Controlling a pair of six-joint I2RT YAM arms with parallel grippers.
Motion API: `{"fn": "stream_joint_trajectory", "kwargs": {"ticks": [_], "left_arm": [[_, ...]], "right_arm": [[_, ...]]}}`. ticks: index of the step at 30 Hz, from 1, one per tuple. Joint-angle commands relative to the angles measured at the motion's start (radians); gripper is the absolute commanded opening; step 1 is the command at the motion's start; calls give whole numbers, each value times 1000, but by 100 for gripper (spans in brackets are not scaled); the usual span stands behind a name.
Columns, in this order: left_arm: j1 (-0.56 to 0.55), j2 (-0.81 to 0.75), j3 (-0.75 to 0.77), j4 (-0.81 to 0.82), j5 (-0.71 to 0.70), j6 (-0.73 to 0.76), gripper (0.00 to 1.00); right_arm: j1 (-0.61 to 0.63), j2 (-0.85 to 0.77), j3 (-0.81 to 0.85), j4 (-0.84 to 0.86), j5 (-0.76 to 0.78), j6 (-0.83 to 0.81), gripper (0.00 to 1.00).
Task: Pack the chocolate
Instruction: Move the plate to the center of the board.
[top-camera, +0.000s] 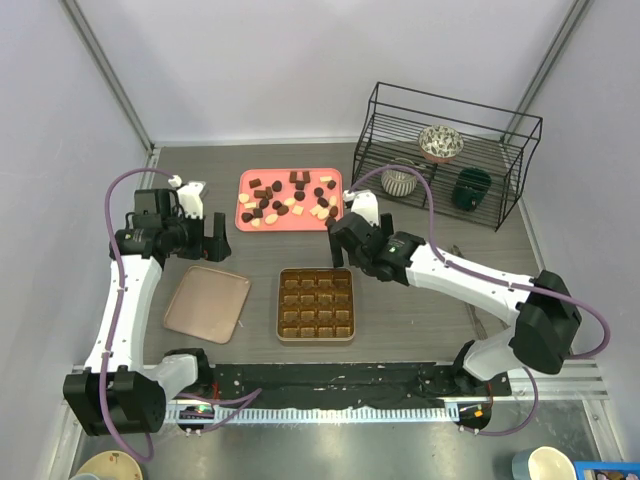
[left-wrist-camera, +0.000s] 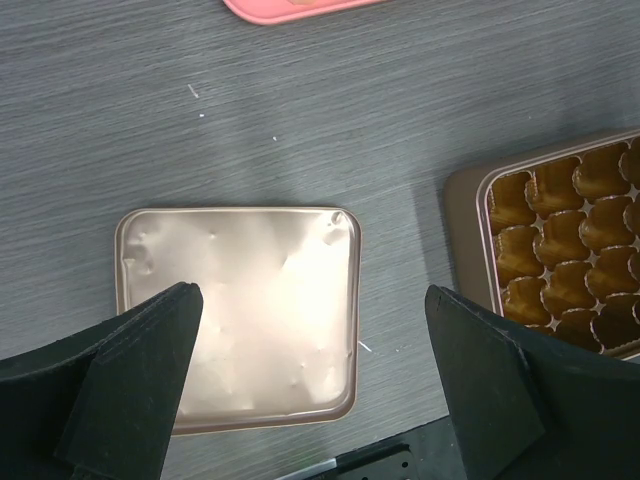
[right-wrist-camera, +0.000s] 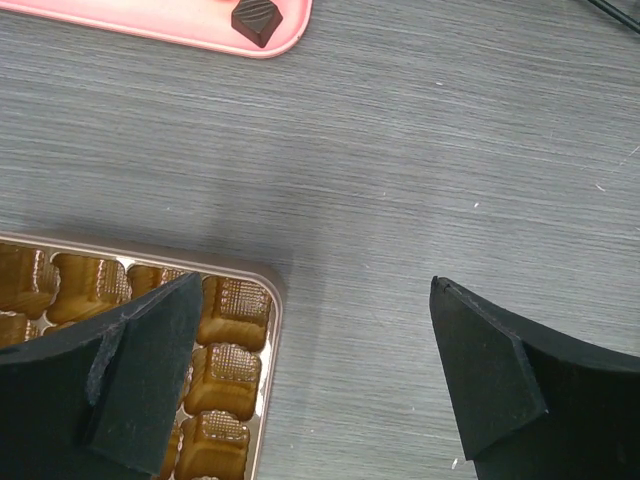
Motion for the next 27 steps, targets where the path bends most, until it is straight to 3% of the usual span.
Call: {"fn": "stream_joint_trajectory", "kwargs": {"ticks": [1, 8, 16, 20, 24, 27], "left_arm": [[5, 1, 12, 30, -6, -10, 100], [5, 7, 18, 34, -7, -10, 100], [13, 3, 13, 21, -3, 7, 100], [16, 6, 27, 4, 11, 15, 100], [20, 1, 36, -5, 8, 21, 100], [22, -5, 33, -8, 7, 24, 100]], "right_arm": [[0, 14, 36, 48, 48, -9, 100], [-29, 52, 53, 109, 56, -57, 100], [-235, 115, 96, 203, -128, -49, 95], [-257, 190, 127, 261, -108, -66, 84], [-258, 313, 193, 281, -91, -68, 66], [-258, 356, 202, 326, -65, -62, 65]]}}
